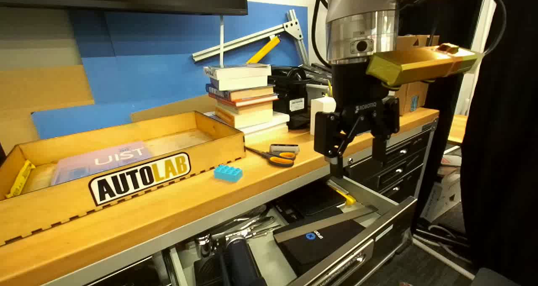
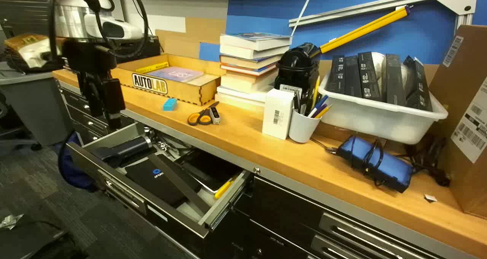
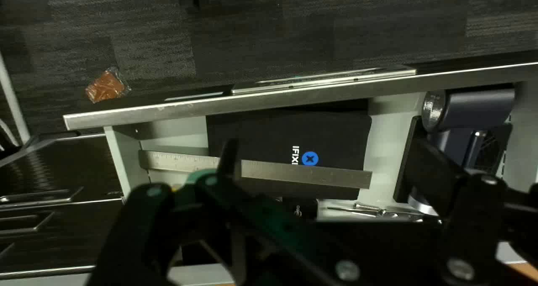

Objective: Put the blue object into the drawer then close the drawer.

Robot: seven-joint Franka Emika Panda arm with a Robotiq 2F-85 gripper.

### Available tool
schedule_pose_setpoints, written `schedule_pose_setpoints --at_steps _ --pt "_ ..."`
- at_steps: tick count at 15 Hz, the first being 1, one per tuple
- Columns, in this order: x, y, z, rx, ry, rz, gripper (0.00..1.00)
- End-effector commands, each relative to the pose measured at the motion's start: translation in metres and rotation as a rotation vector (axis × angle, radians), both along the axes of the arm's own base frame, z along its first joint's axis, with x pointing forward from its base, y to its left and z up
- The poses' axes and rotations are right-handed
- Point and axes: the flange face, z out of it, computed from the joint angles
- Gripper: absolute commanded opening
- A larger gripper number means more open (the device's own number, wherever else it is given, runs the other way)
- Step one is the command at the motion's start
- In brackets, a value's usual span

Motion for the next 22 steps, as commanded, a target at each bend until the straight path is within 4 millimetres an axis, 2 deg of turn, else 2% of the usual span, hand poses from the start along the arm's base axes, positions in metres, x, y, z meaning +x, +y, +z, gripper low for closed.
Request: schedule_pose_setpoints --at_steps 1,15,18,22 --pt "0.001 0.000 0.002 0.001 -0.004 0.000 1.00" --pt "0.002 0.001 0.007 0.002 -0.015 0.001 1.00" --pt "0.040 -0.003 0.019 0.025 -0.045 -0.001 1.00" --pt "0.097 0.012 0.027 0.032 -0.062 0.039 1.00"
